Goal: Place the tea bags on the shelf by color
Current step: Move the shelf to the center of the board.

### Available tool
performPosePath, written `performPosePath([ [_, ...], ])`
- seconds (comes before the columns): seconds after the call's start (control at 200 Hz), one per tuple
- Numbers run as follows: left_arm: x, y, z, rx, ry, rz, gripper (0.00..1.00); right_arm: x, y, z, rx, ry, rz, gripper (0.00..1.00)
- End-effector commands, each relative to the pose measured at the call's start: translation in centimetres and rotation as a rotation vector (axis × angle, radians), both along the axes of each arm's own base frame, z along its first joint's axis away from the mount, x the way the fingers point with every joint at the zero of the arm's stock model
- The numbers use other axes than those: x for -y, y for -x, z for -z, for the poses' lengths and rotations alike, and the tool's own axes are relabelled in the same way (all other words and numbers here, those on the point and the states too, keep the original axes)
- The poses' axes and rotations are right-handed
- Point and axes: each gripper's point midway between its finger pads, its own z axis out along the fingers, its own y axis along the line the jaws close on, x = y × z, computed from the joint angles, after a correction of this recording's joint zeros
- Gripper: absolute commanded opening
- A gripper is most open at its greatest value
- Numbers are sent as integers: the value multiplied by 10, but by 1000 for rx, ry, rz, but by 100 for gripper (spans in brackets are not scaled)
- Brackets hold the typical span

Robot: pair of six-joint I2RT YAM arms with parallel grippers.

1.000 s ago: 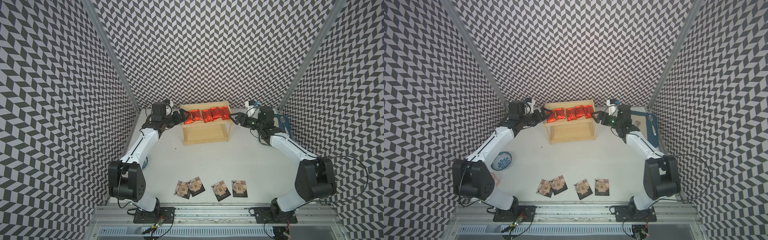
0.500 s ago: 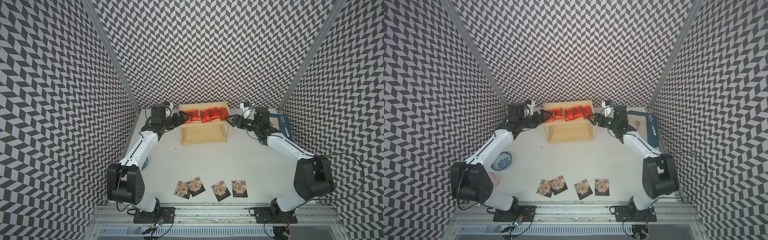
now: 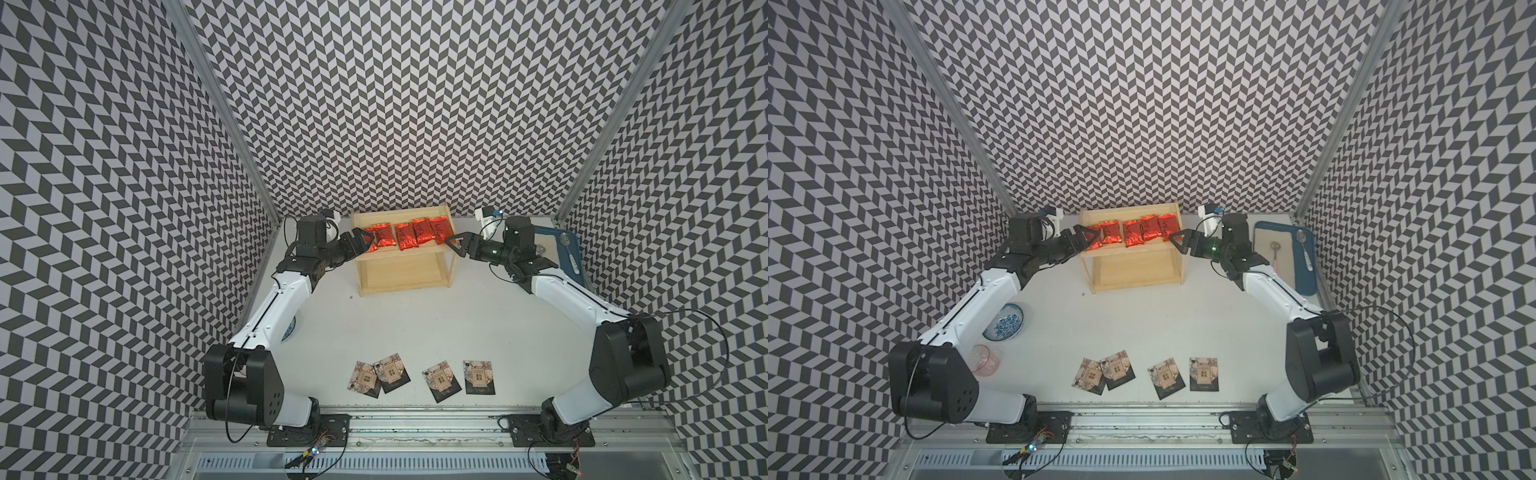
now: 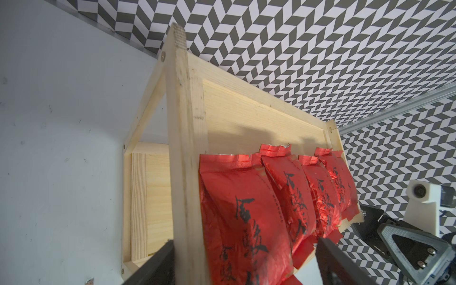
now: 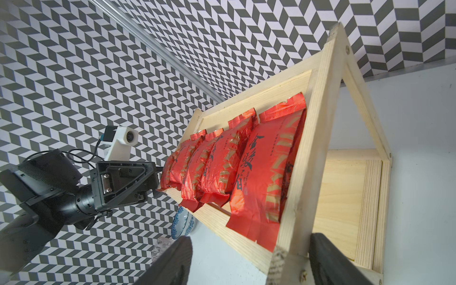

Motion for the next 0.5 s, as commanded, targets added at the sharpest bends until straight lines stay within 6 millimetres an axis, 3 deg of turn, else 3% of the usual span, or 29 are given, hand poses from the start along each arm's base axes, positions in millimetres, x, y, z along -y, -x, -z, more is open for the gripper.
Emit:
performPosePath([
  [0.0, 1, 8, -16, 55, -1, 9, 90, -11, 15, -22, 72, -16, -45, 78],
  [0.255, -18, 9, -5, 35, -49, -61, 93, -4, 14, -13, 59, 9, -6, 79],
  [0.496, -33, 6, -7, 46, -115, -126, 100, 33, -3, -11, 63, 55, 88, 81],
])
